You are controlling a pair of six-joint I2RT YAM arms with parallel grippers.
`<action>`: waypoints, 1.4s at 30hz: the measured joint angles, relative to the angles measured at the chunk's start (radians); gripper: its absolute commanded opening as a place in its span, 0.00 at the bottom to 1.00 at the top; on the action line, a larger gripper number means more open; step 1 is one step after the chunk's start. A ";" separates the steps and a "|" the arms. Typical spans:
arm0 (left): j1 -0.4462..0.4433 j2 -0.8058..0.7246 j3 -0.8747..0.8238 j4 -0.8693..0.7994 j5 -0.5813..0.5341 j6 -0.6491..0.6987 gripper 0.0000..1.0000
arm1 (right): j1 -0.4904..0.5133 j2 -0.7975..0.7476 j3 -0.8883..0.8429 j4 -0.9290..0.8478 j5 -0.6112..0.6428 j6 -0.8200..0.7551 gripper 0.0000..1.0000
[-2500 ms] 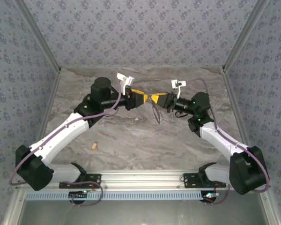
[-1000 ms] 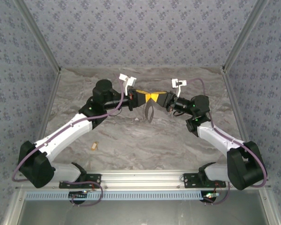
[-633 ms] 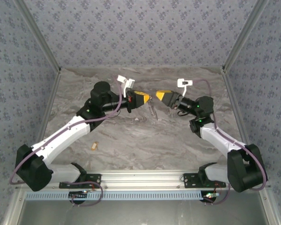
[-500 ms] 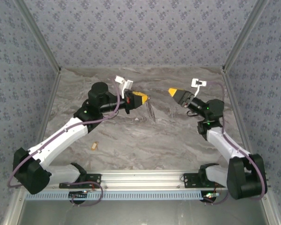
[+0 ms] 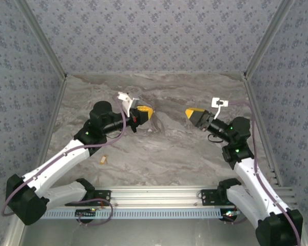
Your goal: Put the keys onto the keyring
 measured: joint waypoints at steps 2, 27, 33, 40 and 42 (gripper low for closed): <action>0.000 -0.010 0.000 -0.001 -0.052 0.012 0.00 | 0.058 -0.009 -0.018 -0.080 0.047 -0.043 0.55; 0.367 0.032 0.080 -0.126 -0.221 -0.054 0.00 | 0.816 0.791 0.191 -0.207 0.598 -0.291 0.54; 0.477 0.032 0.097 -0.150 -0.163 -0.073 0.00 | 0.879 1.008 0.391 -0.201 0.579 -0.433 0.54; 0.587 0.032 0.130 -0.177 -0.083 -0.094 0.00 | 0.902 1.178 0.586 -0.246 0.524 -0.670 0.55; 0.615 0.031 0.132 -0.177 -0.066 -0.106 0.00 | 0.902 1.218 0.640 -0.274 0.510 -0.723 0.55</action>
